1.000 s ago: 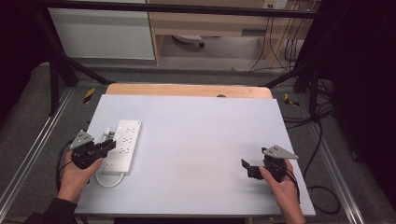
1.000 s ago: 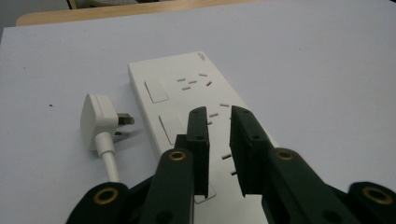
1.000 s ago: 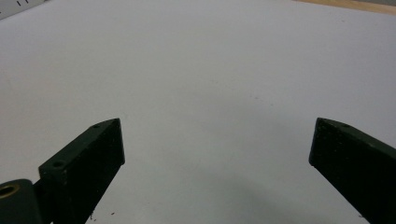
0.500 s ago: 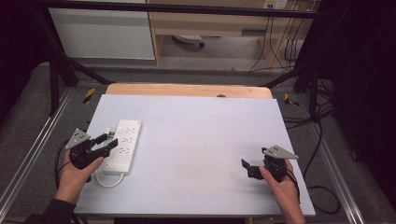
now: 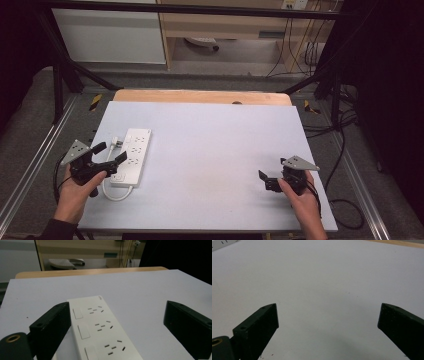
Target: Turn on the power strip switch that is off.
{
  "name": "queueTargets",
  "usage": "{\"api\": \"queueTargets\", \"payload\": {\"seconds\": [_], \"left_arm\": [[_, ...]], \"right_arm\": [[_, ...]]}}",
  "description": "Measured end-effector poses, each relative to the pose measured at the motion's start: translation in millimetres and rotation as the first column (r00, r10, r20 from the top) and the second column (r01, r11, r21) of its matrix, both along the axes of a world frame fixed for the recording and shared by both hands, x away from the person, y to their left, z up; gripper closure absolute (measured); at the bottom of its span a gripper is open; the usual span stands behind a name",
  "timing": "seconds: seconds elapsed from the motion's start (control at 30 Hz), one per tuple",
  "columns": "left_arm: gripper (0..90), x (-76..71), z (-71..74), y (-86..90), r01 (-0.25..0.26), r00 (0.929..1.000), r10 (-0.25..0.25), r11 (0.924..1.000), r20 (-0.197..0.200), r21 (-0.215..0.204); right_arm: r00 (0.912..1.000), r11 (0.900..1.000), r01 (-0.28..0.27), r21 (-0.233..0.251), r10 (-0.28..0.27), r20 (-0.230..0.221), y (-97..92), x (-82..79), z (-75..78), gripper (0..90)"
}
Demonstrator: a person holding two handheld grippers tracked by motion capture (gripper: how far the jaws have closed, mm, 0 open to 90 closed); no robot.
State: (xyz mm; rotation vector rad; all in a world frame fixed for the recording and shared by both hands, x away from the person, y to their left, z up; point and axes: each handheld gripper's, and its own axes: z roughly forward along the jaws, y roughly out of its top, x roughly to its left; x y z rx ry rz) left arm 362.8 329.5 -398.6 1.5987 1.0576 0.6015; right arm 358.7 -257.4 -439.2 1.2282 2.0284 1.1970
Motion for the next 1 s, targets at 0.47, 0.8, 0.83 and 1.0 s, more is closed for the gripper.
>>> {"api": "queueTargets", "payload": {"seconds": [0.47, 0.8, 0.83, 1.0], "left_arm": [[5.3, -23.2, 7.1, 4.7, -0.004, 0.9987, 0.007, 0.9986, 0.05, -0.054], [5.8, -35.1, 2.9, 8.9, 0.013, 0.9991, -0.011, 0.9987, 0.042, -0.05], [5.8, -35.9, 1.5, 9.8, 0.014, 0.9992, -0.013, 0.9988, 0.038, -0.047], [6.2, -40.9, -9.9, 14.1, 0.018, 0.9998, -0.018, 0.9997, -0.01, -0.018]], "right_arm": [[1.0, 1.0, 0.003, 0.002, -0.003, 0.003, -0.3, 0.2, 0.0, 3.6], [1.0, 1.0, 0.003, 0.004, -0.003, 0.005, -0.7, 0.1, 0.4, 3.6], [1.0, 1.0, 0.002, 0.005, -0.002, 0.004, -0.7, 0.0, 0.4, 3.6], [1.0, 1.0, 0.004, 0.005, -0.004, 0.003, -0.8, -0.3, 0.6, 3.6]]}}
